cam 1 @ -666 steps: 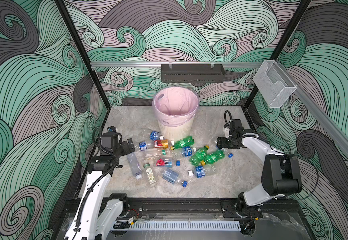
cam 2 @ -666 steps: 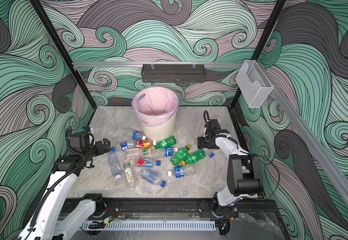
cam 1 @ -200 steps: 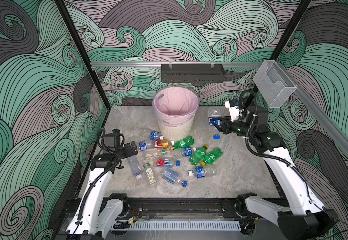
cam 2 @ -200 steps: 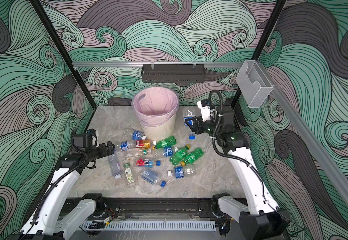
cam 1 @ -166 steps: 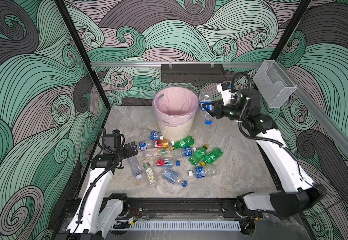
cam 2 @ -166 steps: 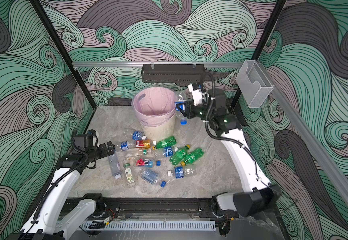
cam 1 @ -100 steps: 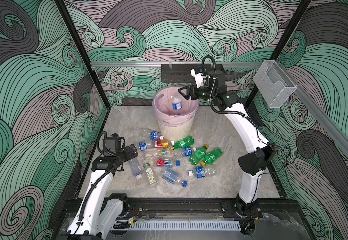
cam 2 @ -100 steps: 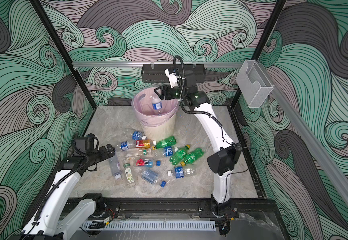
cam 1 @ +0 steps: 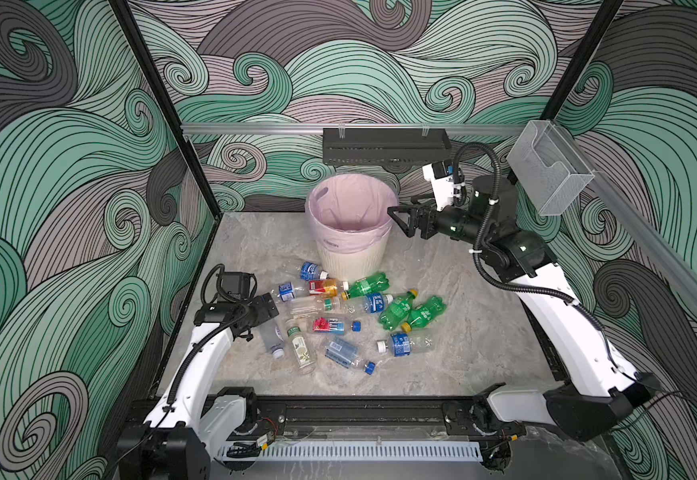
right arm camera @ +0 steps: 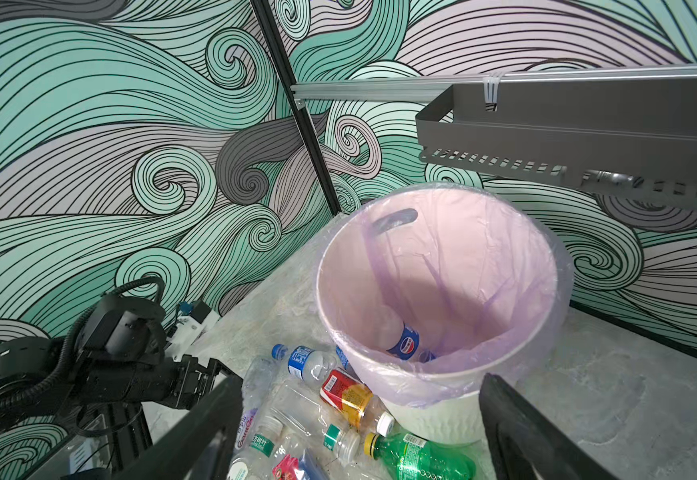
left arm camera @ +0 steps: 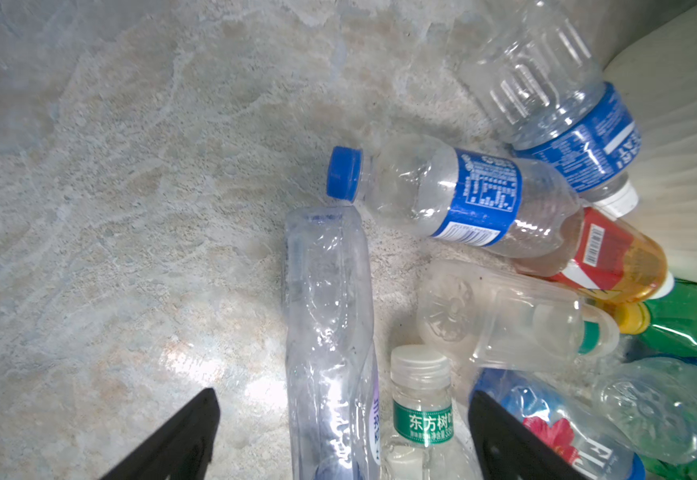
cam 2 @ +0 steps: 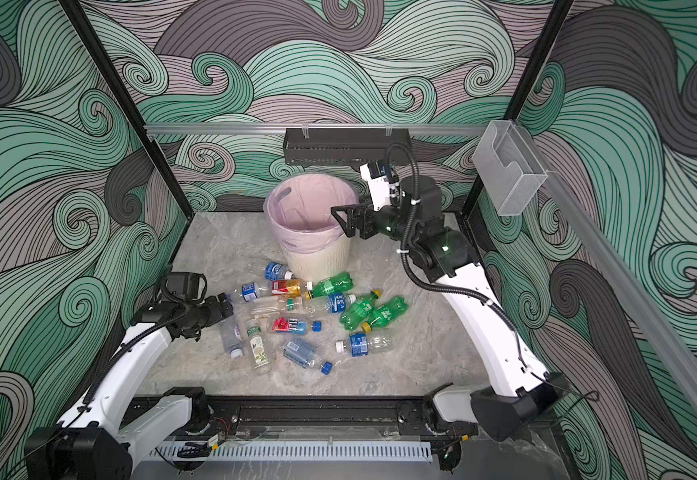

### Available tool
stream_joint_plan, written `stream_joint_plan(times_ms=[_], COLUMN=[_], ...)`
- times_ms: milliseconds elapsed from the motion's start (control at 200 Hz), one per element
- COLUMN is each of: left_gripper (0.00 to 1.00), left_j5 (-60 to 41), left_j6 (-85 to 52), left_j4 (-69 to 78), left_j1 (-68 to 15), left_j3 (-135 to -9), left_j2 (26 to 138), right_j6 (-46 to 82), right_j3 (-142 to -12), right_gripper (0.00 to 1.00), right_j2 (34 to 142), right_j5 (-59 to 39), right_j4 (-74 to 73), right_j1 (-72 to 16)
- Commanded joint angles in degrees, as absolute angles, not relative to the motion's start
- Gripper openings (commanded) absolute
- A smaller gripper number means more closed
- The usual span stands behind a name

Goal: Throw the plastic bottles in the bin
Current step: 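Withdraw the right gripper from the bin while the left gripper grasps a clear bottle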

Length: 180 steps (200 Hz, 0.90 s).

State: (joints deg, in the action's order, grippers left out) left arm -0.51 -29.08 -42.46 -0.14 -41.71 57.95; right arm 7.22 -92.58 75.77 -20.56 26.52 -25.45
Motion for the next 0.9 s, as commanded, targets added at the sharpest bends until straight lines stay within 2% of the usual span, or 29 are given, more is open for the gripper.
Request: stream_joint_plan(times_ms=[0,205,440,896], left_gripper=[0.92,0.86,0.85,0.67], left_j5=[-0.2,-0.9,-1.8,-2.6], left_j6=[-31.1,-32.4,-31.9,-31.5], left_j4=[-43.1,-39.9,-36.9,-33.7], left_j1=[-0.3,-0.8,-1.1,-2.0], left_j3=[-41.6,-38.1,-36.6,-35.9], left_j2=[60.9,64.1,66.5,72.6], right_j6=[5.4,6.4,9.9,11.2], right_j3=[-86.7,-74.4,-58.3,-53.7], right_gripper=[0.90,0.91,0.97,0.97], right_j2=[73.7,66.8,60.4,61.5], right_j5=[-17.7,-13.8,-7.9,-7.9], right_j4=[25.0,23.7,13.7,11.8], right_j1=[-25.4,-25.3,-24.7,-22.4])
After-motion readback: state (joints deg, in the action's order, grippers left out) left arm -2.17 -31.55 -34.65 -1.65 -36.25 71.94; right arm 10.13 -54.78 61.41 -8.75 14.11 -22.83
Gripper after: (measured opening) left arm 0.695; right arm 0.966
